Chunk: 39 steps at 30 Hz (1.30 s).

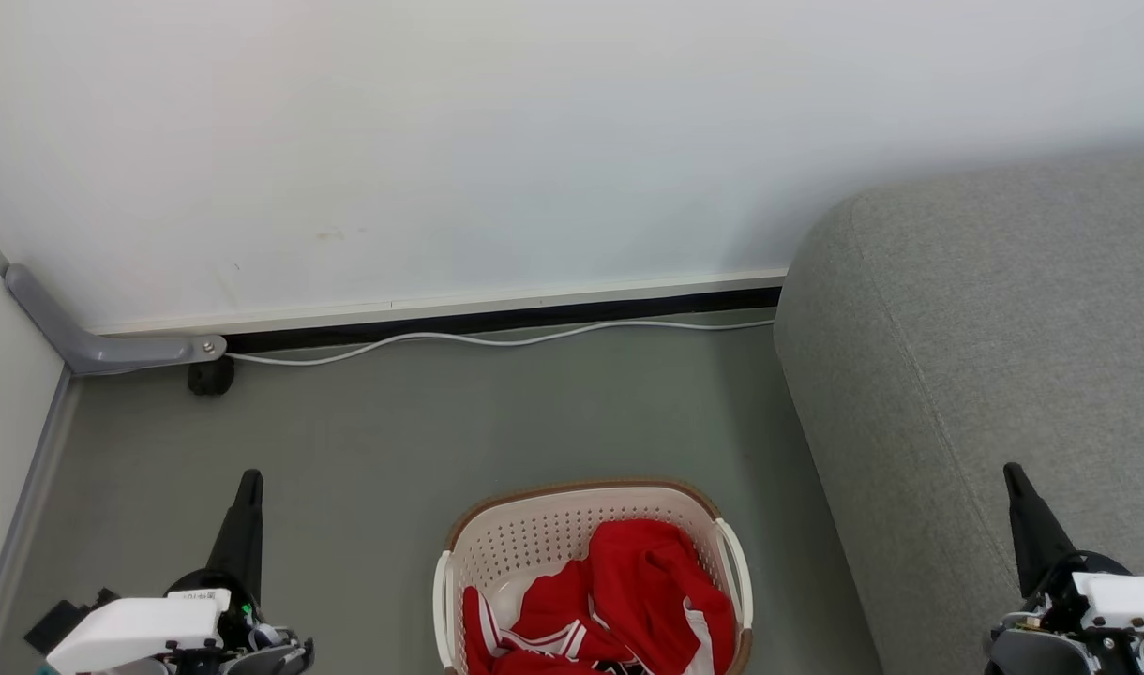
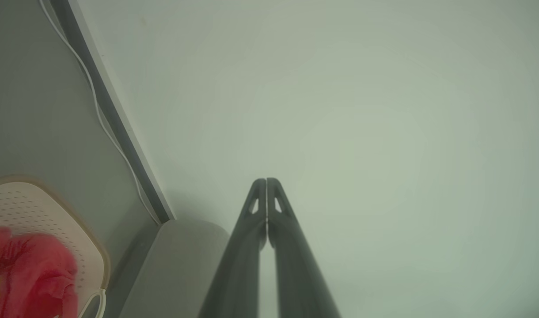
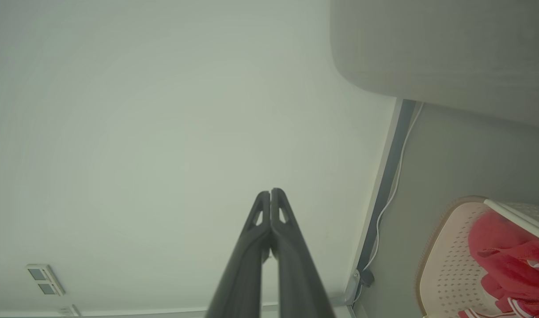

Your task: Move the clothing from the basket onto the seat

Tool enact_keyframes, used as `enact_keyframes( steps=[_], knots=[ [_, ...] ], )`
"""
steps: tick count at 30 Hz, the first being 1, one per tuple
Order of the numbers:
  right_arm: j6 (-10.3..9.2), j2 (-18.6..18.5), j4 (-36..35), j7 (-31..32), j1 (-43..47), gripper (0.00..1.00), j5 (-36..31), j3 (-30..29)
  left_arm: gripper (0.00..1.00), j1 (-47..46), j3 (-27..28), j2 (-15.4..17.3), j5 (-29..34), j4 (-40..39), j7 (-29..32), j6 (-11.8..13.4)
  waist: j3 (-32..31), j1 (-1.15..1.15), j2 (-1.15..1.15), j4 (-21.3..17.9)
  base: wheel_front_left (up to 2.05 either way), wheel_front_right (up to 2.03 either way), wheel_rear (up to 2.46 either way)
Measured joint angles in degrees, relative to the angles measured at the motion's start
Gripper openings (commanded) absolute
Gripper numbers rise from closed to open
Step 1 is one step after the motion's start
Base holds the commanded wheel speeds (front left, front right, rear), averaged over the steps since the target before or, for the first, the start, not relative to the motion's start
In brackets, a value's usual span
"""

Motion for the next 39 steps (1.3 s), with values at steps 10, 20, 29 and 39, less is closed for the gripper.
enact_keyframes(
  steps=[10, 20, 29, 39],
  knots=[
    [-0.16, 1.3, 3.63, -0.01, 3.39, 1.0, -0.01, 0.49, 1.0, 3.75, -0.38, -1.42, 0.09, 4.14, -0.77, 0.19, 0.02, 0.04, 0.0, -0.01, 0.0, 0.0, 0.0],
    [-0.16, 0.03, 3.2, -0.23, 2.49, 1.0, -0.77, 0.97, 1.0, 3.6, -0.7, -1.4, 1.44, 4.11, -2.44, 0.19, 0.28, 0.02, 0.0, -0.08, 0.0, 0.0, 0.0],
    [-0.16, -2.11, 2.98, -2.66, 1.52, 1.0, -2.4, 3.27, 1.0, 3.16, -0.75, -1.35, 5.92, 3.77, -3.89, 0.19, 0.43, 0.01, 0.0, -0.12, 0.0, 0.0, 0.0],
    [-0.16, -5.02, 3.11, -5.13, -0.55, 1.0, -5.49, 6.92, 1.0, 2.42, -0.81, -1.27, 14.16, 2.31, -5.56, 0.81, 0.65, 0.01, 0.0, -0.18, 0.0, 0.0, 0.0]
  ],
)
